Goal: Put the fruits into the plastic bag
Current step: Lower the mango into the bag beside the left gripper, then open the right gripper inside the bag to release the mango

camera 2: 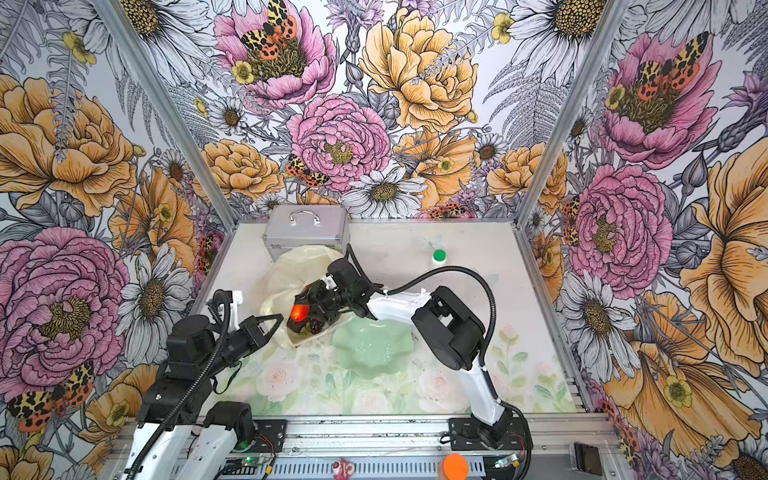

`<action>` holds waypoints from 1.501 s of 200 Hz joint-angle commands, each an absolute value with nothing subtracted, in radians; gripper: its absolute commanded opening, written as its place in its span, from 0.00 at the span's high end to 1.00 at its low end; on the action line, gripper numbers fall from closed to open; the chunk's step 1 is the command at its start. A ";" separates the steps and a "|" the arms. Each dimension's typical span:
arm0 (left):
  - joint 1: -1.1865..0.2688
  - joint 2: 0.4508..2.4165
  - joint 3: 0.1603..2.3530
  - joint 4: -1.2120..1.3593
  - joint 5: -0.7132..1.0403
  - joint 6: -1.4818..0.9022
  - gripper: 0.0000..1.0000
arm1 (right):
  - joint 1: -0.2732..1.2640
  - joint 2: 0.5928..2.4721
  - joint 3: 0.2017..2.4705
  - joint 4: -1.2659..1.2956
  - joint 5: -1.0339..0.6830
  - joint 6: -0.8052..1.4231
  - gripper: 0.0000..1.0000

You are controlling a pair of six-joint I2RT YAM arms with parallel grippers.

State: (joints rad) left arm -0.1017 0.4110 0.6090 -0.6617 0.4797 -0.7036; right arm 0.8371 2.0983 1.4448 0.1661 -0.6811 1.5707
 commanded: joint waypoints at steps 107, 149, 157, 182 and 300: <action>-0.083 0.419 0.603 -0.653 0.466 -0.695 1.00 | 0.738 2.176 1.623 0.205 -0.398 1.588 0.29; -0.080 0.422 0.603 -0.652 0.469 -0.695 1.00 | 0.726 2.170 1.612 0.216 -0.401 1.589 0.20; -0.079 0.422 0.604 -0.652 0.468 -0.695 1.00 | 0.725 2.168 1.607 0.218 -0.400 1.589 0.19; -0.080 0.422 0.603 -0.652 0.468 -0.695 1.00 | 0.721 2.163 1.597 0.225 -0.402 1.589 0.18; -0.080 0.416 0.604 -0.652 0.471 -0.695 1.00 | 0.719 2.117 1.612 0.089 -0.580 1.521 0.19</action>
State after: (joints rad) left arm -0.0875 0.4206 0.6090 -0.6617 0.4797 -0.7036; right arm 0.7292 2.1567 1.5890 0.1734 -0.4843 1.5787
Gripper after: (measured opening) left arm 0.047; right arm 0.814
